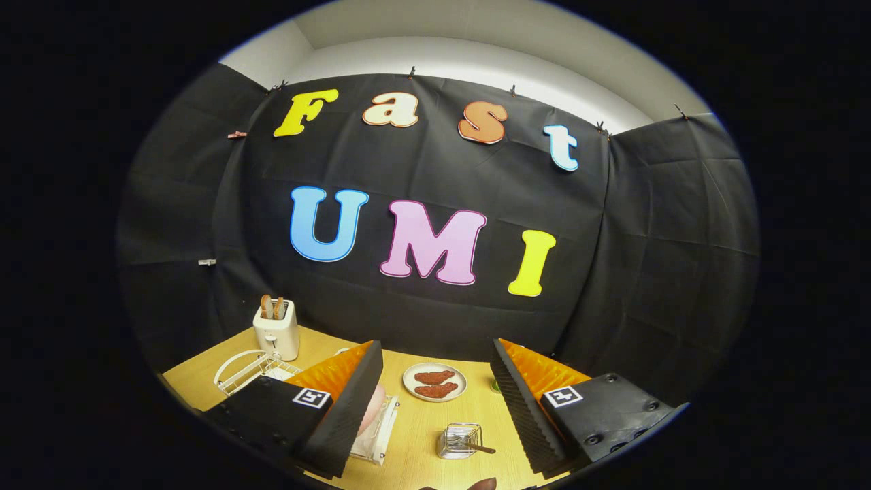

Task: Take the plate from the dish rack, then take the spoon from the basket and place it into the plate.

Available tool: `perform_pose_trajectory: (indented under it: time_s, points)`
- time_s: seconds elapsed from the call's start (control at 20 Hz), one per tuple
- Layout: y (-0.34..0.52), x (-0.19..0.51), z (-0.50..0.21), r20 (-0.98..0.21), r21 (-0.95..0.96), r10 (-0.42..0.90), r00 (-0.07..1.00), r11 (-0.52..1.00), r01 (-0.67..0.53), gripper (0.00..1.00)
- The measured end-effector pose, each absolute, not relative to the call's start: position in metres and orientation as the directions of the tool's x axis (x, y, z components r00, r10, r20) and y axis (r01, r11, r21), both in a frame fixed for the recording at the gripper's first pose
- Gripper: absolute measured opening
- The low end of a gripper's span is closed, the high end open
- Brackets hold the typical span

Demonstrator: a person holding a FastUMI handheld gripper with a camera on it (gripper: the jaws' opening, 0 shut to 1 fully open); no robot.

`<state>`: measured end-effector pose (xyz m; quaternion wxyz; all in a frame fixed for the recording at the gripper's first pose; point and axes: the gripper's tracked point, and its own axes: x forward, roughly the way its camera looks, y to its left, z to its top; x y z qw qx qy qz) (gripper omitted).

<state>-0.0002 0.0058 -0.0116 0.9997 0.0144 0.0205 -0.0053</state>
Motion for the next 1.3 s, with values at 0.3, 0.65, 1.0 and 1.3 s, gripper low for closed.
perform_pose_trajectory:
  time_s: [0.3,0.65,1.0,1.3]
  points:
    - [0.014,0.001,-0.012,-0.048,0.041,-0.010,0.999,0.999,0.012,0.98]
    - [0.034,0.010,-0.025,-0.090,0.036,0.005,0.996,0.999,-0.002,0.98]
    - [0.064,0.041,-0.070,-0.268,0.080,0.036,0.963,0.997,-0.015,0.98]
    - [0.101,0.079,-0.143,-0.513,0.174,0.116,0.850,0.984,-0.029,0.98]
